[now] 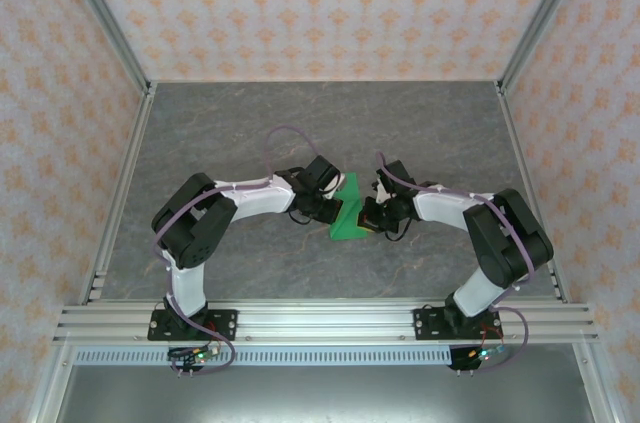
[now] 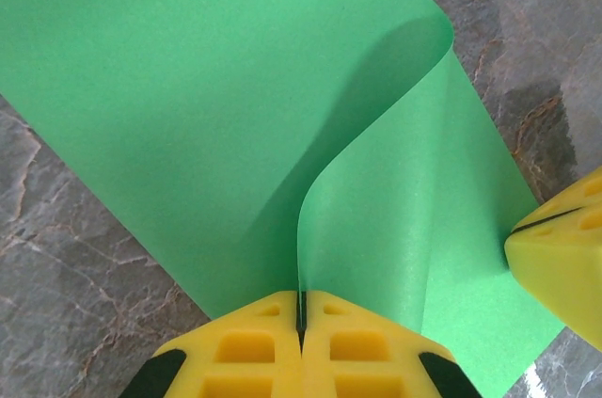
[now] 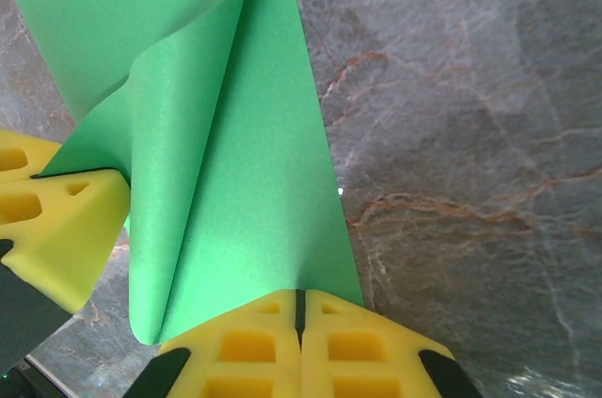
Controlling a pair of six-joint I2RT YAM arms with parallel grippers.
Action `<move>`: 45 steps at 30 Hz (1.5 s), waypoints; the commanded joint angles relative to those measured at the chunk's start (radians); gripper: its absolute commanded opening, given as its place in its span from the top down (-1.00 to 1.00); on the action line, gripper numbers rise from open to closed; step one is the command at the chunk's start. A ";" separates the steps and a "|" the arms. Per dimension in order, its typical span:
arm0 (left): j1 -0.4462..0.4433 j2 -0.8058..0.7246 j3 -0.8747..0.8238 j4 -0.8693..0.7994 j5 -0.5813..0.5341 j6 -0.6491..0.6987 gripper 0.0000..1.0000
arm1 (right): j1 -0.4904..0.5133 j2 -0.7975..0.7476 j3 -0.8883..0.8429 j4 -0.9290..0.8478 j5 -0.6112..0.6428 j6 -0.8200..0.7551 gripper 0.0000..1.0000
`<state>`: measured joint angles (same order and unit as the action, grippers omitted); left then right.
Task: Fold a paper plane with a square sheet of paper (fold left side to right side)
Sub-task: Fold the triangle a second time at the center of the table.
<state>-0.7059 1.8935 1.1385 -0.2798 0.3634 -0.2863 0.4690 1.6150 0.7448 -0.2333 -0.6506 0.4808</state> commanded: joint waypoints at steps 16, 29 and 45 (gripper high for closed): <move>0.007 0.010 -0.003 0.011 0.007 0.012 0.98 | -0.043 -0.068 -0.041 0.228 -0.093 0.143 0.87; 0.005 0.010 0.002 0.005 0.010 0.014 0.98 | -0.010 0.067 0.043 0.343 -0.121 0.199 0.88; 0.006 0.041 0.007 0.001 0.012 0.016 0.98 | 0.010 0.111 0.070 0.262 -0.078 0.155 0.88</move>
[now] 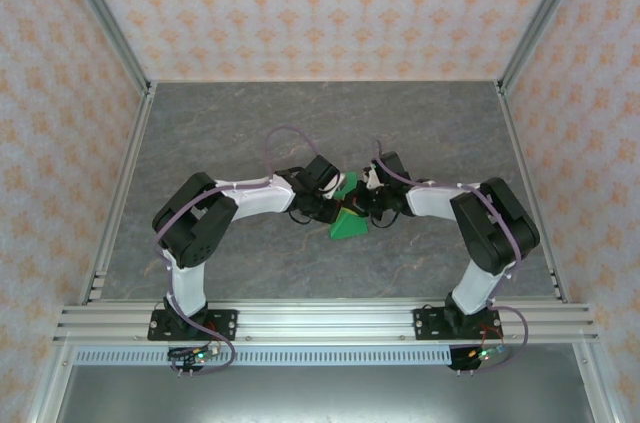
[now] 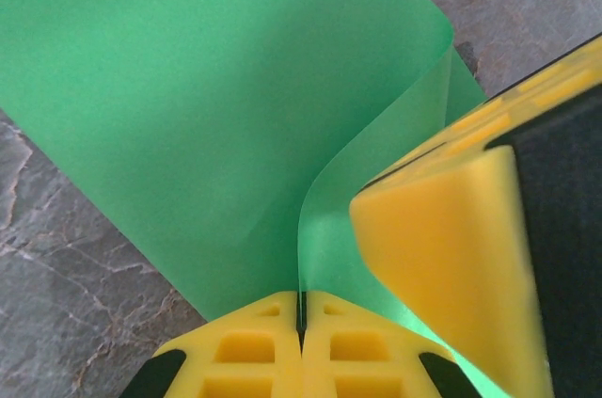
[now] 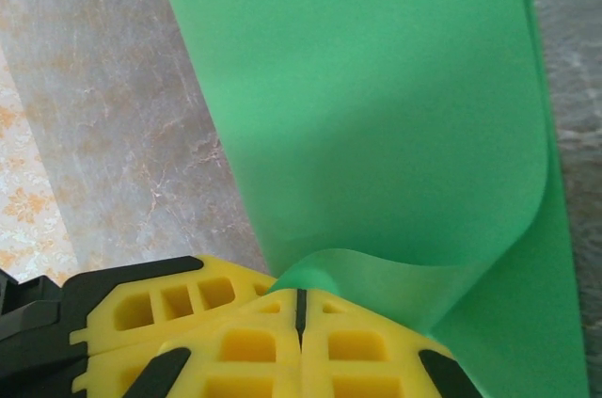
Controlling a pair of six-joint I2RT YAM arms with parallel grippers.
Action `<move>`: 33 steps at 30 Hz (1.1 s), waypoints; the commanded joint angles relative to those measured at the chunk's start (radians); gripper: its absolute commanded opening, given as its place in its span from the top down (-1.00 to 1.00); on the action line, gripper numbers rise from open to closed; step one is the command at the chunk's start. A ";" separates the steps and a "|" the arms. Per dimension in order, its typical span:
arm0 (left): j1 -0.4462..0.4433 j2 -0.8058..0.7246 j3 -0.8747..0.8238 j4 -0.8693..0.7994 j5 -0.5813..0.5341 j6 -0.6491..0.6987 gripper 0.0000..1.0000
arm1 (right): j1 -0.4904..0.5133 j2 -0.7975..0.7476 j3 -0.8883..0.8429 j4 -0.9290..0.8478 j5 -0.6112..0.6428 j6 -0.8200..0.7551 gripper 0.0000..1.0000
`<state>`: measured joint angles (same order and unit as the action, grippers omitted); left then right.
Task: Fold a paper plane with a square sheet of paper (fold left side to right side)
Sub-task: Fold the triangle a second time at the center of the table.
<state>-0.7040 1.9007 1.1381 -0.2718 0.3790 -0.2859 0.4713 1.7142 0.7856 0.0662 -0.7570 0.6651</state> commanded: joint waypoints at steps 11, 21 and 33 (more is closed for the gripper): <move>0.004 0.029 0.006 -0.009 -0.001 0.018 0.94 | 0.008 0.026 0.035 -0.140 0.082 -0.092 0.88; 0.004 -0.021 0.002 -0.007 -0.007 0.006 0.73 | 0.008 0.040 0.028 -0.184 0.116 -0.111 0.88; 0.005 -0.183 -0.049 -0.028 -0.051 -0.041 0.36 | 0.007 0.045 0.023 -0.188 0.122 -0.113 0.88</move>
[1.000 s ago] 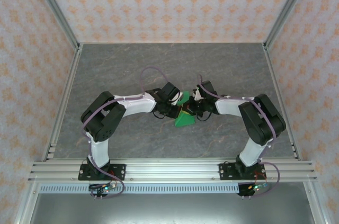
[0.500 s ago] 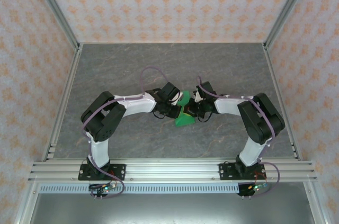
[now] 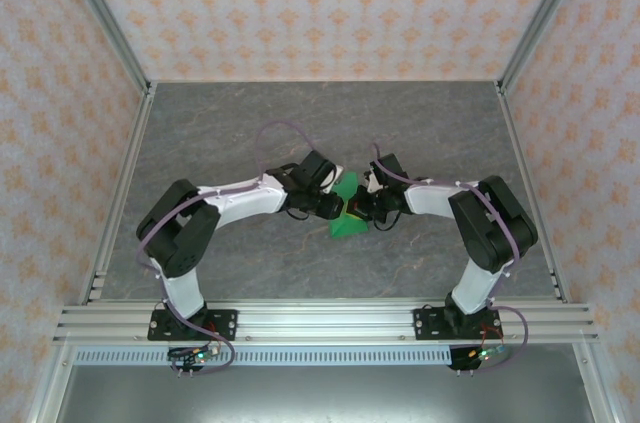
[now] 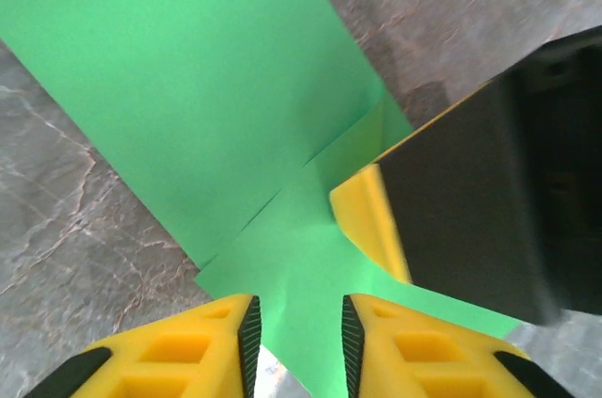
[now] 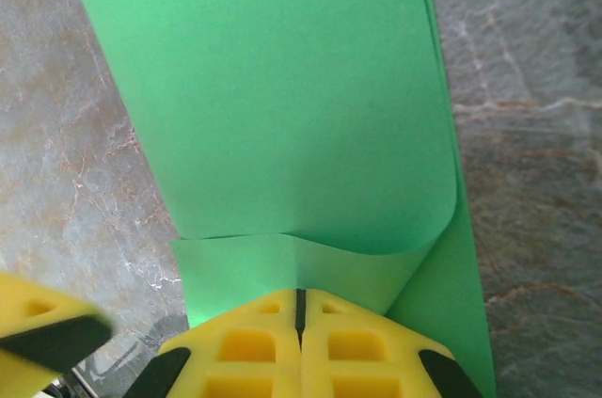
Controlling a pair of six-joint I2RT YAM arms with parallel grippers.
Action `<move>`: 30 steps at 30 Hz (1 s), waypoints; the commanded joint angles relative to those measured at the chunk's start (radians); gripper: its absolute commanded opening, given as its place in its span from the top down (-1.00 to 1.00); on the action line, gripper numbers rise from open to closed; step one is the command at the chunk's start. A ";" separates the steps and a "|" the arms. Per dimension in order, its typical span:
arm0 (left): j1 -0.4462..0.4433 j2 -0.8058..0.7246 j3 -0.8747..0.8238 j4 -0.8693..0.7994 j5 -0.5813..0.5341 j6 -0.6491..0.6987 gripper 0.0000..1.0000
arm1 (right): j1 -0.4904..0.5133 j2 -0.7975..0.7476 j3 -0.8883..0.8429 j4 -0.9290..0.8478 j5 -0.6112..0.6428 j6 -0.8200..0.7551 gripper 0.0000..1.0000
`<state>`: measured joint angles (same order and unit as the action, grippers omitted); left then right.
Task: Fold a paper plane with a square sheet of paper (fold left side to right side)
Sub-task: Fold the triangle a second time at the center of the table.
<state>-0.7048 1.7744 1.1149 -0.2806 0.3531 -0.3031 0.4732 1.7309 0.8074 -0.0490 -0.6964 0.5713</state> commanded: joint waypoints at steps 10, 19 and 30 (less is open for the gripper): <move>0.005 -0.051 -0.110 0.175 0.240 -0.156 0.58 | 0.006 0.031 0.006 -0.070 0.056 -0.019 0.88; 0.004 0.031 -0.097 0.214 0.300 -0.180 0.58 | 0.005 0.032 0.010 -0.076 0.054 -0.022 0.88; 0.004 0.071 -0.132 0.208 0.280 -0.183 0.62 | 0.007 0.031 0.015 -0.093 0.061 -0.033 0.88</move>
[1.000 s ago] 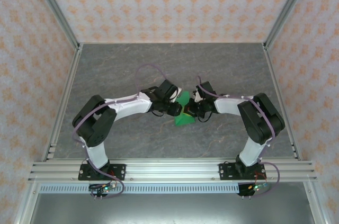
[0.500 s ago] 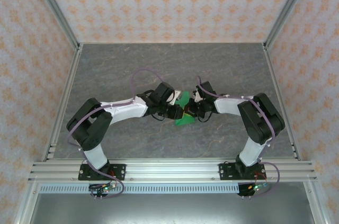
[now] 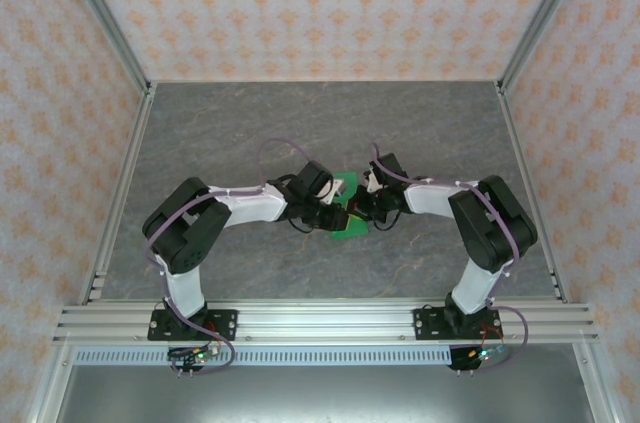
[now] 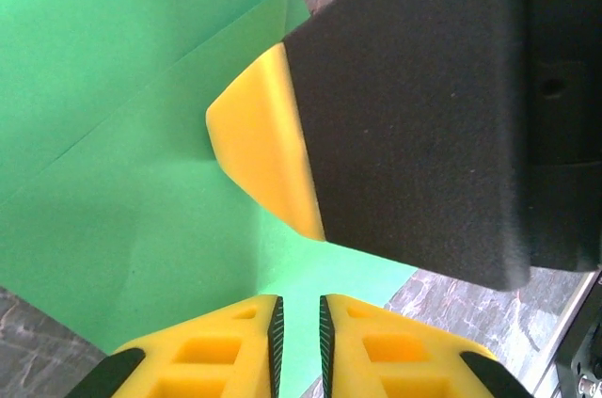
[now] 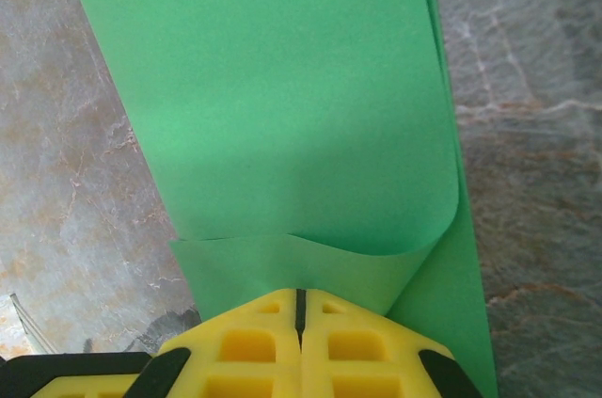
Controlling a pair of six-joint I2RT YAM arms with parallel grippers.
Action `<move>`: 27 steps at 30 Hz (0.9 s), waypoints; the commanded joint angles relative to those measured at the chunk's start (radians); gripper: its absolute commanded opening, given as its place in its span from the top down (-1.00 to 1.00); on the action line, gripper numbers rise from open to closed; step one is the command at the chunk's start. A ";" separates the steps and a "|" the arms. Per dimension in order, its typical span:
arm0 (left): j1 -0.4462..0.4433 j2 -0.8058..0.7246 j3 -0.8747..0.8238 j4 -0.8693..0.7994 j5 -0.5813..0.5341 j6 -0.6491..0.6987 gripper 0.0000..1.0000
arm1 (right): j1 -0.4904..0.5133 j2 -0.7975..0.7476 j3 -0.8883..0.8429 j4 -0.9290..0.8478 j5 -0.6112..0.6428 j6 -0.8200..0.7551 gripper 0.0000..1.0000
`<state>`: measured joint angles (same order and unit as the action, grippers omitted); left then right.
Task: Fold a paper plane with a square sheet of paper (fold left side to right side)
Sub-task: Fold the triangle a second time at the center of the table.
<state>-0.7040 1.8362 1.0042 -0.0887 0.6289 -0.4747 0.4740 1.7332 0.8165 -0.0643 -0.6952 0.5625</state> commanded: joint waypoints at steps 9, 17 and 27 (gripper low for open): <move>0.004 0.020 -0.041 0.015 -0.008 -0.010 0.62 | 0.005 0.025 0.010 -0.086 0.065 -0.030 0.88; 0.003 0.021 -0.053 -0.011 -0.040 0.003 0.67 | 0.005 0.017 0.010 -0.094 0.071 -0.036 0.88; -0.005 0.047 -0.060 -0.033 -0.057 0.019 0.80 | 0.004 -0.072 -0.021 0.016 0.006 -0.003 0.95</move>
<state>-0.7044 1.8545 0.9714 -0.0776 0.6098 -0.4709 0.4755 1.7214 0.8173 -0.0734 -0.6926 0.5491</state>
